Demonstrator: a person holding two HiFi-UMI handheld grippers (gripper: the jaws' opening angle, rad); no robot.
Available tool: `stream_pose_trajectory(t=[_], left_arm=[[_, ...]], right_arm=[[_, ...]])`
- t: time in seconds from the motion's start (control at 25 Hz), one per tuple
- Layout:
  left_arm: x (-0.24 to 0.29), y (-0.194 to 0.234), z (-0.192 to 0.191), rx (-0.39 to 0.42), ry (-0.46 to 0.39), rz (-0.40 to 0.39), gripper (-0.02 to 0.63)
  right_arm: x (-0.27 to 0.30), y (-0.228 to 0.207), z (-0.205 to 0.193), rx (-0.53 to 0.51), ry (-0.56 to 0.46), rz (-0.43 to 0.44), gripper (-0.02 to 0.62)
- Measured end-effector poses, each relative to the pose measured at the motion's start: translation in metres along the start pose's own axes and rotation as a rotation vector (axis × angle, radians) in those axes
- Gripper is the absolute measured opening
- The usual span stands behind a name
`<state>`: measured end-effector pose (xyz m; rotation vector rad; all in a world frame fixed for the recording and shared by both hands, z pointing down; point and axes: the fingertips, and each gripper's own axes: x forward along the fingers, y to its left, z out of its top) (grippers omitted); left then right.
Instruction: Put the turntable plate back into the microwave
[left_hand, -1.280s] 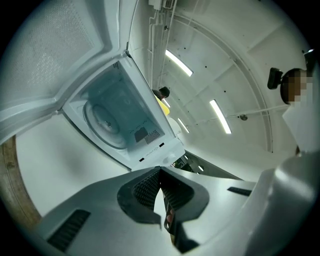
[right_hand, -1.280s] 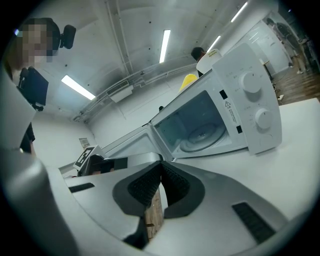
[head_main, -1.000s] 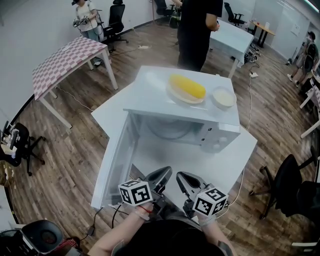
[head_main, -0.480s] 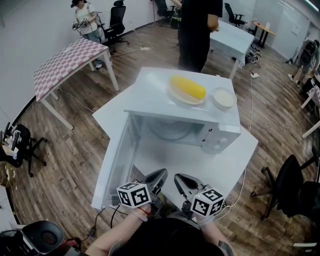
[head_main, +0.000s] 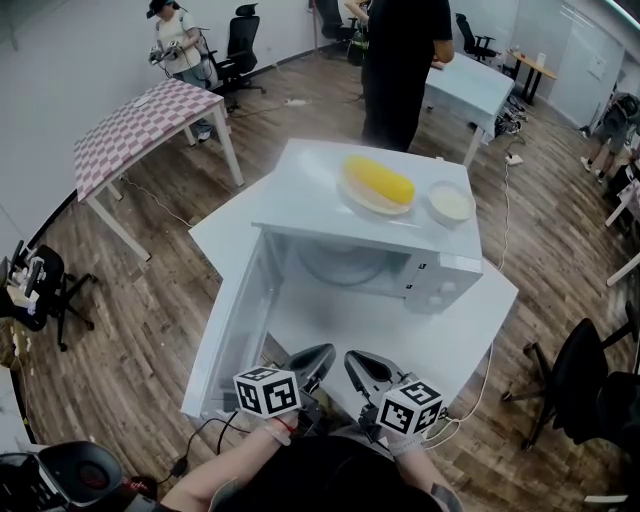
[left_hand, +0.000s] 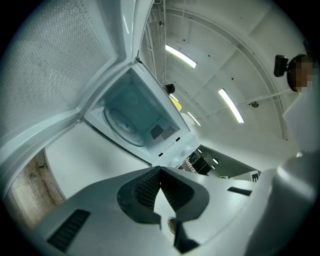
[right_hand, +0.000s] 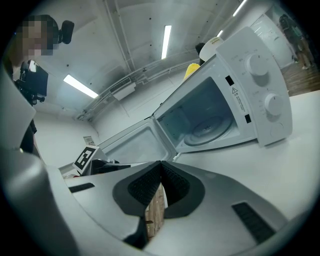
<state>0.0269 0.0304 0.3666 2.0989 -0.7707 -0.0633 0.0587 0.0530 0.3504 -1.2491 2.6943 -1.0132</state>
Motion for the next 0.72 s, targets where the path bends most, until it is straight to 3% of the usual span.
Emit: stream_pose_trajectory(t=[0.72], left_arm=[[-0.002,0.002,-0.022,-0.007,0.060,0.012,0.012]], right_arm=[[-0.004,0.000,-0.020,0.044,0.027,0.003,0.021]])
